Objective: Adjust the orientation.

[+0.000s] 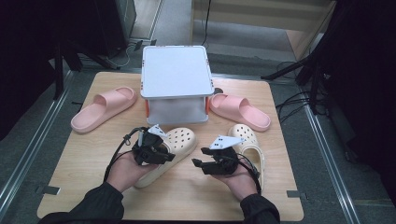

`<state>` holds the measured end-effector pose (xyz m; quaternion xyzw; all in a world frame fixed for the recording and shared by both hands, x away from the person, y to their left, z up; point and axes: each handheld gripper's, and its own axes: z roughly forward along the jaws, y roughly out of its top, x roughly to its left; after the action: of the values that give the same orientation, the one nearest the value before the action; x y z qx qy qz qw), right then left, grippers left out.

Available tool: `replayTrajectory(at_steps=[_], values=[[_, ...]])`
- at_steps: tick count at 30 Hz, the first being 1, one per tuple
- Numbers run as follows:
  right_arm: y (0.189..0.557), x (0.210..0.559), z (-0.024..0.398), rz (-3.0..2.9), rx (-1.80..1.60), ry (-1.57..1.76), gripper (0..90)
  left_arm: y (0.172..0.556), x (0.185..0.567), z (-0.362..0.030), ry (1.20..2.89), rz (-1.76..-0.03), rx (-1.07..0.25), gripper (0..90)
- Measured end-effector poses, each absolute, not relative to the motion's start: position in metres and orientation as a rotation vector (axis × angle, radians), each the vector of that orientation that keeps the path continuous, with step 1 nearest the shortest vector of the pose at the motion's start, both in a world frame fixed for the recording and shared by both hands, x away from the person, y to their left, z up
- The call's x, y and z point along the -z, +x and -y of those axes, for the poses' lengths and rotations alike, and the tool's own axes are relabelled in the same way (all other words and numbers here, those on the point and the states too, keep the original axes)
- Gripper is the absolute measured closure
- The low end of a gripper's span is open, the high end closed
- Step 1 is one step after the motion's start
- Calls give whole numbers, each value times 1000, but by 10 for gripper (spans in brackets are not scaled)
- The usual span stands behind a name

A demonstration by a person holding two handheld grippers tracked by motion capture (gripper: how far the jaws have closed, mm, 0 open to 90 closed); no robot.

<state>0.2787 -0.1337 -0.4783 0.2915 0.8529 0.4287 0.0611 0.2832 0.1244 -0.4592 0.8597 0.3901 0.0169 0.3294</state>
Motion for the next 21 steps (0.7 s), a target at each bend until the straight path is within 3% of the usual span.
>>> replayTrajectory(at_steps=[9,21], values=[[284,484,123,-2618,-1292,908,541,278,439,-148,2232,-990,-34,624],[296,488,115,-2650,-1285,918,689,281,435,-184,2223,-990,-9,764]])
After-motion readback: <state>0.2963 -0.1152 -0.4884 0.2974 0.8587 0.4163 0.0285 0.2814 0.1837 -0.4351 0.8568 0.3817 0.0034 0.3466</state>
